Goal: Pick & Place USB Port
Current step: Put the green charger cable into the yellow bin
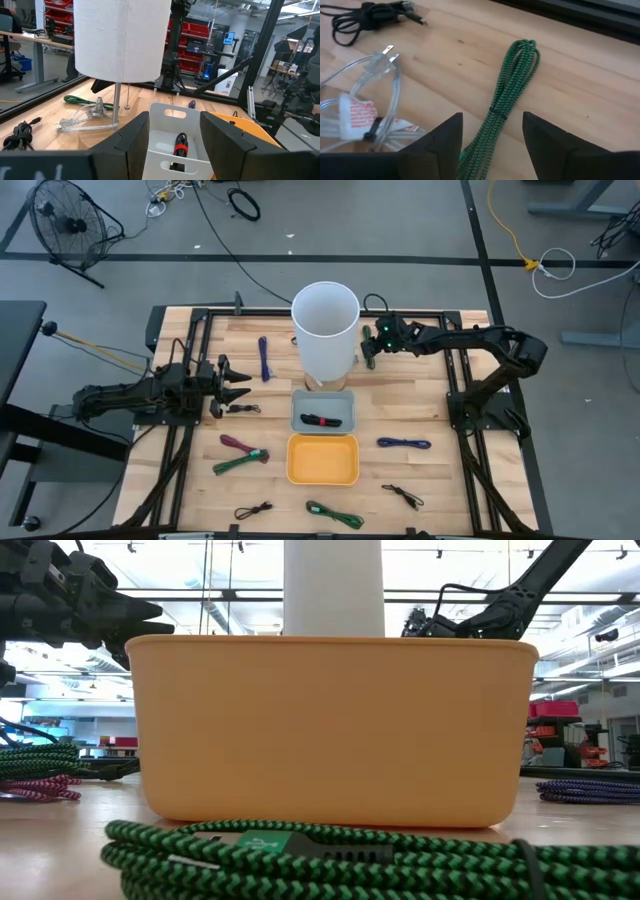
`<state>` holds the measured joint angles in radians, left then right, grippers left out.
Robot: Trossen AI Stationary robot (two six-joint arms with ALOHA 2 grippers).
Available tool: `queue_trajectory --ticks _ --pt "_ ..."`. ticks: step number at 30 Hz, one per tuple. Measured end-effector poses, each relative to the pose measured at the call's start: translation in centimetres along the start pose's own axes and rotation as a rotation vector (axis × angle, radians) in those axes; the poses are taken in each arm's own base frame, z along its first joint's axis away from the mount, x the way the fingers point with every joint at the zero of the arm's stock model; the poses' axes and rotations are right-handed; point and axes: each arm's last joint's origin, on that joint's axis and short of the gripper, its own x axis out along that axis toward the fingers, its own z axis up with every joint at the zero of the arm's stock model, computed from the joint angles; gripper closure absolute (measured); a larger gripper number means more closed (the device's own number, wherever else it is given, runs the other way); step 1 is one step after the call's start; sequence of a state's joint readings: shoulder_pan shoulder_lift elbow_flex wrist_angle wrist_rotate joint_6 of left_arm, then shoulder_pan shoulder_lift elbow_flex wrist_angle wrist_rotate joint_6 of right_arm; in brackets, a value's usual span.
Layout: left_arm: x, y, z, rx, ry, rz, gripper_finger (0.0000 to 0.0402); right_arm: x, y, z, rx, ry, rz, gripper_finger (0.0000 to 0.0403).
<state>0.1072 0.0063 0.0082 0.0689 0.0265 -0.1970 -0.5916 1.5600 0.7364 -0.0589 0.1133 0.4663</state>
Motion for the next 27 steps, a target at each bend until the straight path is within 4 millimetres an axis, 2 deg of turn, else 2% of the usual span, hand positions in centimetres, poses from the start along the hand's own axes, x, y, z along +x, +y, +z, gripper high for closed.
queue_trajectory --ticks 8,16,22,27 --pt "0.0 0.0 0.0 0.0 0.0 0.0 0.022 0.3 0.2 0.1 0.025 -0.024 0.005 0.0186" --pt "0.0 0.0 0.0 -0.001 0.0 0.0 0.022 2.9 0.1 -0.7 0.02 -0.002 -0.015 0.0185" --pt "0.0 0.0 0.0 0.0 0.0 0.0 0.022 2.9 0.4 -0.7 0.031 -0.002 -0.024 0.0185" --pt "0.0 0.0 0.0 0.0 0.0 0.0 0.022 3.4 1.1 -1.7 0.025 0.026 -0.022 0.0185"
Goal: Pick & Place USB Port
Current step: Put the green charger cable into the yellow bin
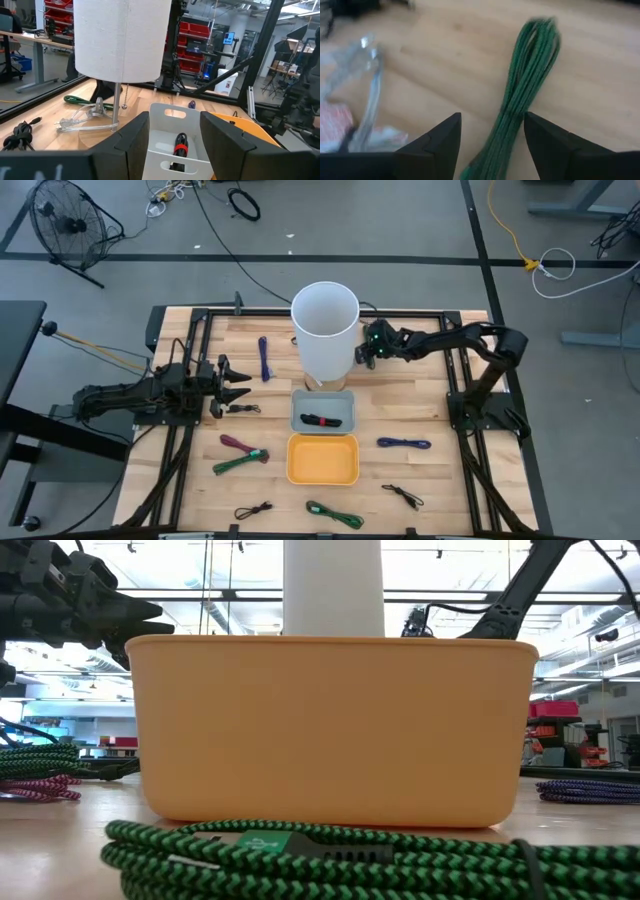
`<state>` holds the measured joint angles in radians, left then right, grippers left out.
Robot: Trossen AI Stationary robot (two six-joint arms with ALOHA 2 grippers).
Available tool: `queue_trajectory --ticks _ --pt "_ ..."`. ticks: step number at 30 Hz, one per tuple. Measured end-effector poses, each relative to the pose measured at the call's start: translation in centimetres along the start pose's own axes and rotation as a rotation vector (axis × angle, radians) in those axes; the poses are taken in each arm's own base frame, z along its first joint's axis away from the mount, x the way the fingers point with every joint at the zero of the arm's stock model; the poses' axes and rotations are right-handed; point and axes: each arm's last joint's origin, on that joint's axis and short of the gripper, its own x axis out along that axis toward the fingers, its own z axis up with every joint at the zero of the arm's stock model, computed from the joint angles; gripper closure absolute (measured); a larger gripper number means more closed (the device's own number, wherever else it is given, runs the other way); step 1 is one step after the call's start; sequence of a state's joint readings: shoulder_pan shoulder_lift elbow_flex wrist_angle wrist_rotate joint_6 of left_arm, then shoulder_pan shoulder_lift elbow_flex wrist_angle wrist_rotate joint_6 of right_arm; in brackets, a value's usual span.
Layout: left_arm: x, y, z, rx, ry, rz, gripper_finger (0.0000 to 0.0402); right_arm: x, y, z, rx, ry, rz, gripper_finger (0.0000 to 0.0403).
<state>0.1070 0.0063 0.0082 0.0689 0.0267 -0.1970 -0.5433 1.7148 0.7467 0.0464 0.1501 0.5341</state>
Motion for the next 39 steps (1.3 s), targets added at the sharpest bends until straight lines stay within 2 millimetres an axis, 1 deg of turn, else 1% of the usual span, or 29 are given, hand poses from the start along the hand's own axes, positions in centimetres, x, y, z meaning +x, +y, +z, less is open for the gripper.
queue_trajectory --ticks 5,8,10,11,12,15,16,19,22,24,26,29,31,33,37,39 --pt "0.0 0.0 0.0 0.0 0.0 0.0 0.022 0.9 0.5 -0.8 -0.045 0.0 -0.029 0.0186" --pt "0.0 0.0 0.0 0.0 0.0 0.0 0.022 1.1 0.5 -1.1 -0.084 -0.004 -0.063 0.0198" --pt "0.0 0.0 0.0 -0.001 0.0 0.0 0.022 1.1 0.5 -1.1 -0.079 0.005 -0.072 0.0224" --pt "0.0 0.0 0.0 0.0 0.0 0.0 0.022 1.1 0.4 -1.2 -0.077 0.007 -0.081 0.0244" --pt "0.0 0.0 0.0 0.0 0.0 0.0 0.022 1.1 0.4 -1.2 -0.078 0.008 -0.09 0.0269" --pt "0.0 0.0 0.0 0.0 0.0 0.0 0.022 1.2 0.1 -1.2 -0.084 0.011 -0.108 0.0366" --pt "0.0 0.0 0.0 0.0 0.0 0.0 0.022 1.1 0.1 -1.1 -0.09 0.009 -0.109 0.0381" --pt "0.0 0.0 0.0 -0.001 0.0 0.0 0.022 0.9 -0.3 -0.7 -0.07 0.004 -0.107 0.0385" --pt "0.0 0.0 0.0 -0.001 0.001 0.0 0.022 -0.1 -0.7 -0.3 -0.081 0.008 -0.106 0.0394" --pt "0.0 0.0 0.0 -0.001 0.002 0.0 0.022 -1.4 -0.7 0.2 -0.084 -0.021 -0.117 0.0394" --pt "0.0 0.0 0.0 -0.001 0.003 0.001 0.022 -3.2 -0.5 1.1 -0.086 -0.072 -0.127 0.0394" --pt "0.0 0.0 0.0 -0.001 0.004 0.001 0.022 -6.1 -0.5 1.5 -0.092 -0.107 -0.131 0.0394" --pt "0.0 0.0 0.0 -0.001 0.004 0.001 0.022 -8.6 -0.3 2.0 -0.097 -0.167 -0.102 0.0394" --pt "0.0 0.0 0.0 -0.001 0.004 0.001 0.022 -11.2 -0.1 2.1 -0.104 -0.215 -0.082 0.0394" --pt "0.0 0.0 0.0 -0.001 0.004 0.001 0.022 -16.7 -0.1 1.7 -0.102 -0.332 0.015 0.0394" --pt "0.0 0.0 0.0 -0.001 0.005 0.001 0.022 -19.2 0.0 1.0 -0.104 -0.387 0.06 0.0394"
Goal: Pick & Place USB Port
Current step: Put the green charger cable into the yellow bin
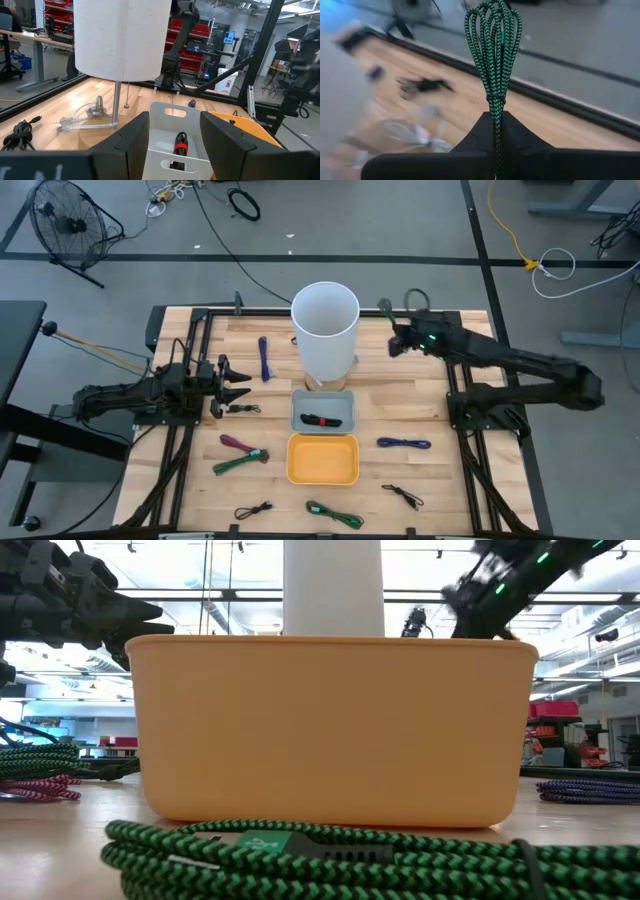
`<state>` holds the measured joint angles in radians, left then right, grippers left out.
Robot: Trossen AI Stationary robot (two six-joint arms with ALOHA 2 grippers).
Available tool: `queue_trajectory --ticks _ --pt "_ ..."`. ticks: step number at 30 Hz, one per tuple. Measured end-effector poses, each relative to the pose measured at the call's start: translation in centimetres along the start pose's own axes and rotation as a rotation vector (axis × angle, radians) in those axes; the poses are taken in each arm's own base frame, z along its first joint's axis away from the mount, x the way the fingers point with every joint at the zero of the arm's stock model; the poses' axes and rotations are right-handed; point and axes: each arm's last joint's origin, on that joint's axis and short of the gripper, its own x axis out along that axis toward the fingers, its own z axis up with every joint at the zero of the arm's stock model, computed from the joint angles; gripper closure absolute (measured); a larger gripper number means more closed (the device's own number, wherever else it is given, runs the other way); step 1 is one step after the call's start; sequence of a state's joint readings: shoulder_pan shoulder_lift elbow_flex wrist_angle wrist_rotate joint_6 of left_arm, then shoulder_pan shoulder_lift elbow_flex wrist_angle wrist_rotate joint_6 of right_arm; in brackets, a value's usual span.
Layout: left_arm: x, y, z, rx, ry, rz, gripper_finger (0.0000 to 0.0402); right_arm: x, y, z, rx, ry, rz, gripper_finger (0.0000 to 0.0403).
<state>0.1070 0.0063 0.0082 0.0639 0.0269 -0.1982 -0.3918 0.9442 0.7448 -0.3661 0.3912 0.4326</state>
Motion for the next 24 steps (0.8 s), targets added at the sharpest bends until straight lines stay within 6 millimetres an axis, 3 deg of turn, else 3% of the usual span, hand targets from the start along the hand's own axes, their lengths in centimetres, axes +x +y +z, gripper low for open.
queue_trajectory --ticks 4,8,17,24 --pt "0.0 0.0 0.0 0.0 -0.001 0.0 0.022 -4.2 0.5 0.1 0.002 -0.078 0.162 0.0394" --pt "0.0 0.0 0.0 -0.001 -0.001 0.0 0.022 -6.9 1.8 -0.6 -0.023 -0.071 0.376 0.0394" --pt "0.0 0.0 0.0 -0.046 0.0 -0.004 0.022 -10.6 5.7 -2.5 -0.087 -0.053 0.704 0.0394" --pt "0.0 0.0 0.0 -0.054 -0.003 -0.004 0.022 -12.1 10.7 -5.4 -0.13 -0.029 0.879 0.0394"
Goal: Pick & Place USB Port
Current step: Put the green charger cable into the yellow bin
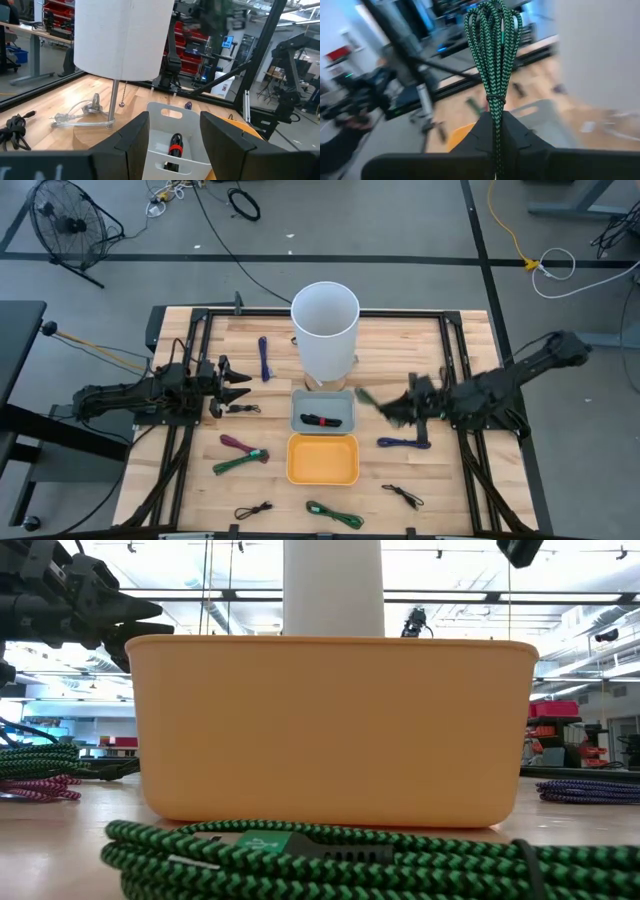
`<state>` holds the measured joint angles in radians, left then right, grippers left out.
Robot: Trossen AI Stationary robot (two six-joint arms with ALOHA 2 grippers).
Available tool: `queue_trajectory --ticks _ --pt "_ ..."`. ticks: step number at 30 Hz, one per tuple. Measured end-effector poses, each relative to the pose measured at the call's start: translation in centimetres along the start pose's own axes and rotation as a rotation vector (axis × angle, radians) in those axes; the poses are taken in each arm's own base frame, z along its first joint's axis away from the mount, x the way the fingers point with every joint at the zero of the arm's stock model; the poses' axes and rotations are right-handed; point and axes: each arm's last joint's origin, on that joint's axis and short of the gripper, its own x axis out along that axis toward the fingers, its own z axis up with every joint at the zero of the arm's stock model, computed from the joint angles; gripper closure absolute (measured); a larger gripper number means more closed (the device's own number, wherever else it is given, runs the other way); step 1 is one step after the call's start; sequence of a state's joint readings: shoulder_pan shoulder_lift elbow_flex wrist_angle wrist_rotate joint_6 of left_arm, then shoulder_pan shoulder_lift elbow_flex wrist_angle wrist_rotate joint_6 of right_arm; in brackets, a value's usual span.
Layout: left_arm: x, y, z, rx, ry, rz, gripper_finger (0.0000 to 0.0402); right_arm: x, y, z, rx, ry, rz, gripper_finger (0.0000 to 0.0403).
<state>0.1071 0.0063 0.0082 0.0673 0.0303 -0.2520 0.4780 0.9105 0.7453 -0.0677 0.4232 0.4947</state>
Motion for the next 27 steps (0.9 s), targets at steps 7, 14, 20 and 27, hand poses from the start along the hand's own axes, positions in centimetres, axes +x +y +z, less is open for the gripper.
queue_trajectory --ticks 7,14,20,27 --pt "0.0 0.0 0.0 -0.064 0.0 0.0 0.022 3.8 3.1 -4.1 0.043 0.067 0.015 0.0394" --pt "0.0 0.0 0.0 -0.133 -0.001 -0.001 0.022 7.8 6.3 -7.1 0.036 0.151 0.045 0.0394" --pt "0.0 0.0 0.0 -0.183 -0.001 -0.001 0.022 12.1 9.4 -6.8 -0.104 0.32 -0.045 0.0394" --pt "0.0 -0.1 0.0 -0.185 0.005 -0.018 0.022 15.5 11.1 -6.4 -0.243 0.371 -0.1 0.0394"
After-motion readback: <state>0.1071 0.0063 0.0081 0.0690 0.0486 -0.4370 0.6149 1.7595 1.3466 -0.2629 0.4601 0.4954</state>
